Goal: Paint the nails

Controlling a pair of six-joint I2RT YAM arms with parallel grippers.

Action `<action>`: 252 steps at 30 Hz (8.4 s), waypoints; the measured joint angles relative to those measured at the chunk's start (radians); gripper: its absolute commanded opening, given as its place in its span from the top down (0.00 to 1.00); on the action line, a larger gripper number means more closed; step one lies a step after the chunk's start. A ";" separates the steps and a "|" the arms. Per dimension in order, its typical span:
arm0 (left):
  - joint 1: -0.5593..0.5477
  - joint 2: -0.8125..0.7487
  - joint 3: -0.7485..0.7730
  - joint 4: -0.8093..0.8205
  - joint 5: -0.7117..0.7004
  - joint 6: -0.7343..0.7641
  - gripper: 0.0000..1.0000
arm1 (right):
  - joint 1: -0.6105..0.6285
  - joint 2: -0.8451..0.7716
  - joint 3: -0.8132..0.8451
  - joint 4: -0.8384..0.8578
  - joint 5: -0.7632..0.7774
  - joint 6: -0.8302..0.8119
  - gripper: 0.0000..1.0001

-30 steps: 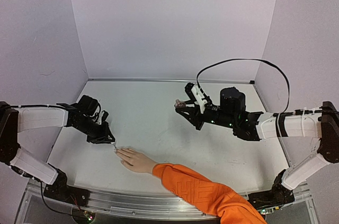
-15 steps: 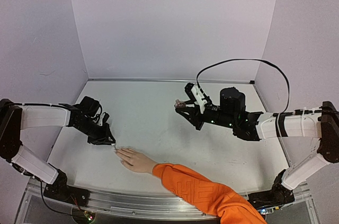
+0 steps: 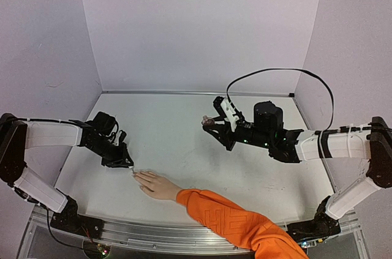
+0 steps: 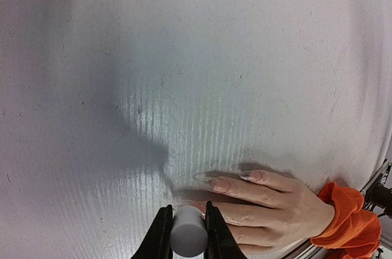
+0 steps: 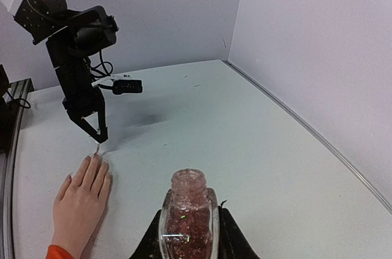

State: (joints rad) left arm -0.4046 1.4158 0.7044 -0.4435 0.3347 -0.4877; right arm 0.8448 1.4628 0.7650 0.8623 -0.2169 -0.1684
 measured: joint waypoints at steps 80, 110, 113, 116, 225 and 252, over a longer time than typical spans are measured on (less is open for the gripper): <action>0.001 -0.004 0.000 -0.001 -0.073 0.018 1.00 | 0.000 0.018 0.000 0.003 -0.004 0.000 1.00; 0.000 -0.006 0.000 0.001 0.012 0.016 1.00 | 0.000 0.019 0.000 0.003 -0.008 0.000 1.00; 0.000 0.005 0.000 0.001 0.011 0.016 1.00 | 0.000 0.019 0.000 0.003 -0.008 0.000 1.00; 0.000 0.013 0.000 0.001 0.007 0.016 1.00 | 0.000 0.019 0.000 0.003 -0.008 0.000 1.00; -0.035 -0.008 0.000 0.000 -0.053 0.008 1.00 | 0.000 0.039 0.000 0.005 -0.019 0.002 1.00; -0.035 -0.100 0.000 -0.028 -0.103 0.008 1.00 | 0.000 0.039 0.000 0.028 -0.014 0.011 1.00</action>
State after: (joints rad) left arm -0.4397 1.3155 0.7044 -0.4713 0.2317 -0.4797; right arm 0.8448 1.5017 0.7654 0.8902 -0.2314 -0.1570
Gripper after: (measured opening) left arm 0.152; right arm 0.220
